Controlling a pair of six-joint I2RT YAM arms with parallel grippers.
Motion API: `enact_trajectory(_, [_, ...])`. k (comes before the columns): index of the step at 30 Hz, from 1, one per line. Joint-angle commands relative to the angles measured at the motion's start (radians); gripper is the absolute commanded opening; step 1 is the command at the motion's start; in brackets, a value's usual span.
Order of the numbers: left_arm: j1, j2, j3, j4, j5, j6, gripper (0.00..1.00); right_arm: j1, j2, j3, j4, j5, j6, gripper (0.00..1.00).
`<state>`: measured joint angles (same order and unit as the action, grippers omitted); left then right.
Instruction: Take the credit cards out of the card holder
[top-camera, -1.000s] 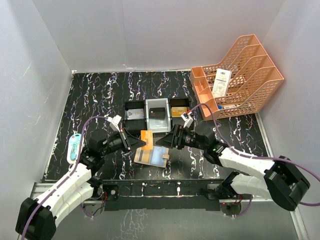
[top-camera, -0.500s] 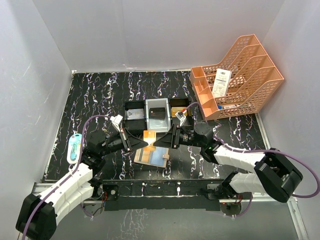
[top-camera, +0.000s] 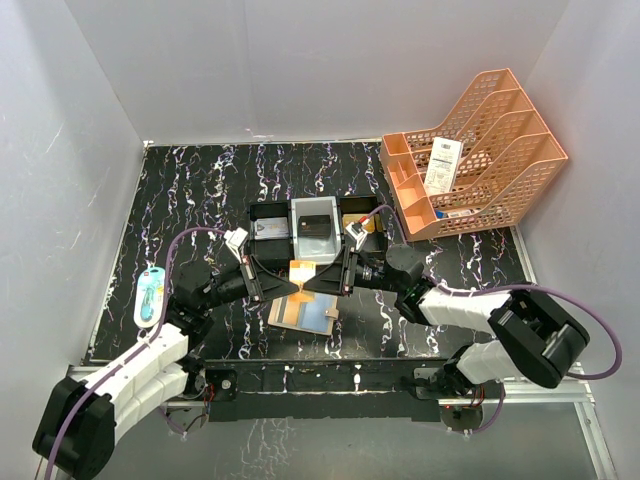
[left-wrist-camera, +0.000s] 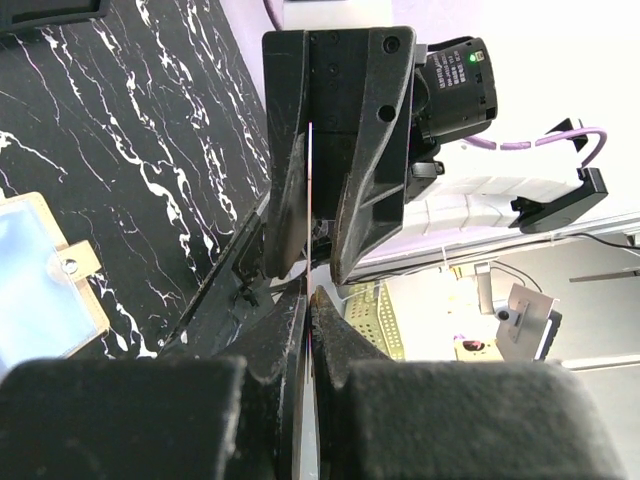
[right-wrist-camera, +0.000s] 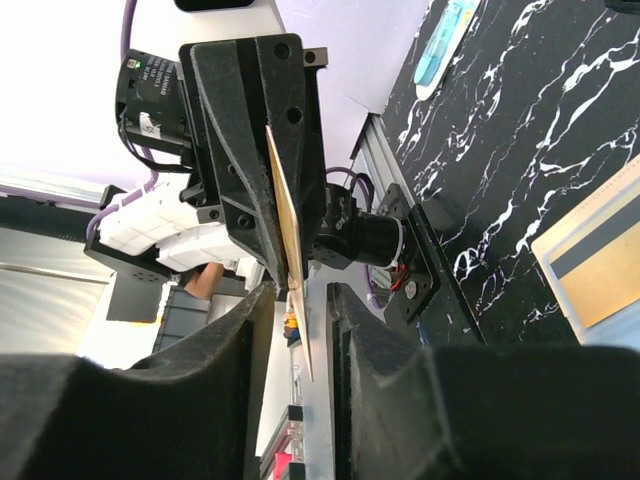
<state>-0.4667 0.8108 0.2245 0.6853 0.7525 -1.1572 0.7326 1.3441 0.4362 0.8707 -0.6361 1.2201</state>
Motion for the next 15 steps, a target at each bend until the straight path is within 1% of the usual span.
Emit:
enact_trajectory(1, [0.004,0.020,-0.016,0.087,0.040,-0.017,0.00,0.000,0.027,0.041,0.158,-0.017,0.058,0.23])
enact_trajectory(5, [0.004,0.015,-0.024,0.089,0.037,-0.020,0.00,0.000,0.063,0.043,0.230,-0.027,0.097,0.19])
enact_trajectory(12, [0.004,0.013,-0.022,0.085,0.035,-0.018,0.00,0.001,0.090,0.053,0.248,-0.033,0.110,0.10])
enact_trajectory(15, [0.003,0.016,-0.023,0.093,0.042,-0.018,0.00,0.000,0.103,0.055,0.279,-0.040,0.135,0.07])
